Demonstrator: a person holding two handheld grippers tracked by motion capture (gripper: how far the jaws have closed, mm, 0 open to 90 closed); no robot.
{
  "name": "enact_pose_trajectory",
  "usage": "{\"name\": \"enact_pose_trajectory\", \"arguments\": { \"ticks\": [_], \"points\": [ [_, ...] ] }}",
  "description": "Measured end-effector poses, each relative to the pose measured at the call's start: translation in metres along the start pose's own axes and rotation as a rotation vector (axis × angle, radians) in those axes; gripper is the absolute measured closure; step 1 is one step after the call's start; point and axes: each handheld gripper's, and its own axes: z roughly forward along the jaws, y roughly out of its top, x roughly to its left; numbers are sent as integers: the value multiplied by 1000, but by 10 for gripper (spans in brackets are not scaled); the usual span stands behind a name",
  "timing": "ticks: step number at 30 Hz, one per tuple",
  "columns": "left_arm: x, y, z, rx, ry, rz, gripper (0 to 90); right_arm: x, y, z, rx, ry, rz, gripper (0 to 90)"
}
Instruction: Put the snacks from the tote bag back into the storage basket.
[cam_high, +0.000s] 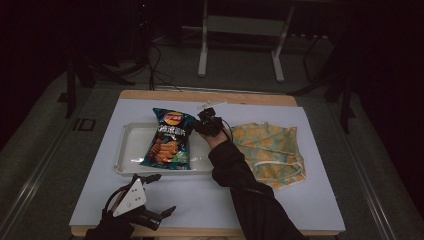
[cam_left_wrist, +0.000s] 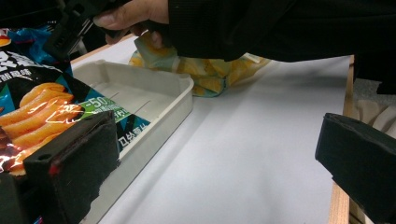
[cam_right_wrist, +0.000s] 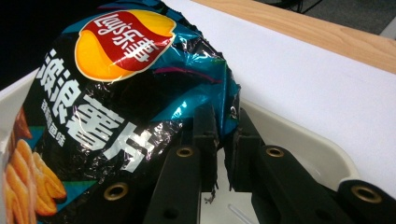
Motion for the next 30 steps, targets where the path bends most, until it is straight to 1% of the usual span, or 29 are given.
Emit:
{"name": "enact_pose_trajectory", "arguments": {
  "ticks": [2, 5, 9, 12, 18, 20, 22, 24, 27, 29, 30],
  "points": [
    [0, 0, 0, -1, 0, 0, 1, -1, 0, 1, 3, -4, 5, 822],
    [0, 0, 0, -2, 1, -3, 1, -1, 2, -3, 2, 0, 6, 756],
    [0, 0, 0, -1, 1, -1, 1, 1, 9, -15, 1, 0, -17, 681],
    [0, 0, 0, -1, 4, -2, 1, 3, 14, -27, 4, -6, -53, 620],
    [0, 0, 1, 3, 8, -4, 1, 3, 22, -53, -19, -7, -79, 550],
    [0, 0, 1, 2, 8, -3, 1, 2, 23, -63, -24, -6, -81, 524],
    [0, 0, 1, 2, 9, -4, 1, 0, 24, -73, -22, -4, -89, 475],
    [1, 0, 1, 3, 9, -2, 1, -2, 23, -80, -17, -17, -106, 433],
    [1, 0, 1, 5, 10, -2, 2, -6, 23, -90, -8, -22, -120, 370],
    [1, 0, 2, 4, 10, -5, 2, -8, 22, -96, -6, -20, -116, 307],
    [1, 0, 2, 4, 10, -5, 1, -9, 22, -98, -6, -22, -115, 291]
  ]
}}
